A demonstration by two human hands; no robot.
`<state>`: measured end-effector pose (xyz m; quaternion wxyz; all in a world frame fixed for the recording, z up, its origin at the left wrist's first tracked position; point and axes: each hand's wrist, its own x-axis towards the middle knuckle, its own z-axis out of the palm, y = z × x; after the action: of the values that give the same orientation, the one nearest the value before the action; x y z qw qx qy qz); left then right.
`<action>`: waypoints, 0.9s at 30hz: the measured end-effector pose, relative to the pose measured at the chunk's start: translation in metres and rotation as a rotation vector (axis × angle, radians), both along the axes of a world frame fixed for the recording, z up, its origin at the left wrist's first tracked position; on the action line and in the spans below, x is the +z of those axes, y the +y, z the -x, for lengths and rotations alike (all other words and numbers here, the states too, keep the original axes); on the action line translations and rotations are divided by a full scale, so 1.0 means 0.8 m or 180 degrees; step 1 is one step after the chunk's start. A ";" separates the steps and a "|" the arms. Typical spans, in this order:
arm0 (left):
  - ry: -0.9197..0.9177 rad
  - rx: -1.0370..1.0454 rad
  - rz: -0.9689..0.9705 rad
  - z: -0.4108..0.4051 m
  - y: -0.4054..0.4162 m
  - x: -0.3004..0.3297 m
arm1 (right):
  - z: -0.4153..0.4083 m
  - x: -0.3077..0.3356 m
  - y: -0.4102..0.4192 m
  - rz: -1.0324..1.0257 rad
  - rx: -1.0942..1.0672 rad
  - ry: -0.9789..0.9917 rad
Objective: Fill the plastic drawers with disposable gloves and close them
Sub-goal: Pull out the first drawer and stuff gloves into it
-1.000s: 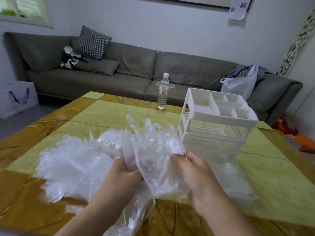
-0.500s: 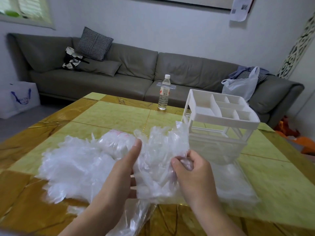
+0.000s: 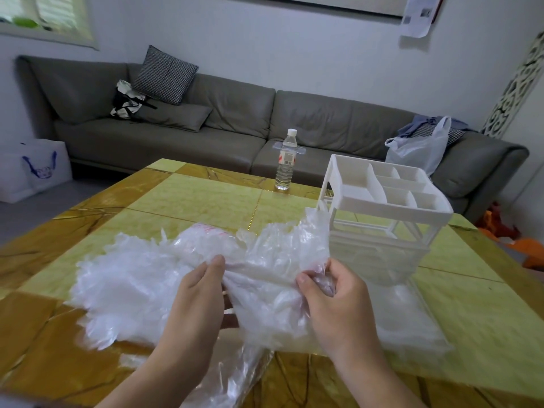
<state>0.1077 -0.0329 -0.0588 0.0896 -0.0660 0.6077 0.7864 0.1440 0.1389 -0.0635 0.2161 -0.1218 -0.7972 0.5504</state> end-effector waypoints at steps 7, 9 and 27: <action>-0.0183 -0.0954 -0.0089 -0.003 0.003 -0.020 | 0.005 -0.006 0.004 -0.0074 -0.0099 -0.0008; 0.0079 -0.0761 0.0358 -0.003 0.004 -0.027 | 0.007 -0.006 0.003 0.0165 -0.0141 -0.0185; 0.0453 0.0229 0.0386 0.030 -0.037 -0.009 | 0.014 -0.002 0.004 0.1842 0.0594 -0.0061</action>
<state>0.0834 -0.0624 -0.0656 0.0137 -0.0370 0.6562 0.7536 0.1327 0.1423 -0.0650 0.1134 -0.1097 -0.6171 0.7709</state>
